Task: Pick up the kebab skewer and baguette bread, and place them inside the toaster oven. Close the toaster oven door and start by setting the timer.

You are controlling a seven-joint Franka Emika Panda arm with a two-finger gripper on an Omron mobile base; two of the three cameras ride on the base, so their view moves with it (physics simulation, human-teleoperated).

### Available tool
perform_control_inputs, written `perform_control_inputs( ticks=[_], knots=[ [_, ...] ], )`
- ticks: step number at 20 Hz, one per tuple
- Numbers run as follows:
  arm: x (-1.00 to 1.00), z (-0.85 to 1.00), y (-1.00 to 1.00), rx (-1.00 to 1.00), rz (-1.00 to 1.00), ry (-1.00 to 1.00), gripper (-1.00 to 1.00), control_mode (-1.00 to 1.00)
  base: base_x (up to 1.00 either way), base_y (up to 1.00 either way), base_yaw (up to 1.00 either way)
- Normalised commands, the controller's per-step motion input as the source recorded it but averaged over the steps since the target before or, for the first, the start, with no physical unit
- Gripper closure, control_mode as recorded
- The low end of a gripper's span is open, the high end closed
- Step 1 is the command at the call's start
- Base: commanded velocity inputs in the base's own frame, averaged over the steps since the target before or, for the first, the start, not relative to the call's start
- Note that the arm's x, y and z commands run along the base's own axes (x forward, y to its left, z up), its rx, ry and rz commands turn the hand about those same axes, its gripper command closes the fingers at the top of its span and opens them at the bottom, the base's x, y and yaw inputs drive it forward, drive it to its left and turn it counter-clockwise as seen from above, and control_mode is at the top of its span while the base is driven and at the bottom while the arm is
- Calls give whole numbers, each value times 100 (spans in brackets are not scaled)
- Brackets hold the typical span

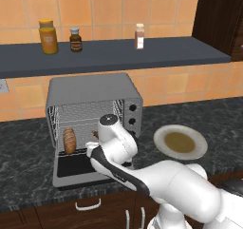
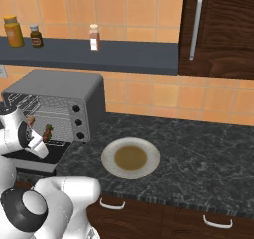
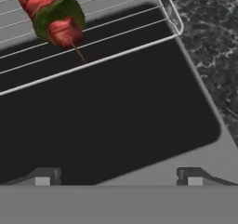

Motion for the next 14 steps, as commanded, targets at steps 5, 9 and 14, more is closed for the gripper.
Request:
perform_control_inputs(
  ticks=[5, 9, 14],
  knots=[
    [4, -38, 2, 1, -1, -1, -100, -100, 0, 0, 0],
    [39, -10, 7, 0, -3, -2, -100, -100, 0, 0, 0],
    [42, -16, 21, 0, -3, 0, -100, -100, 0, 0, 0]
  ],
)
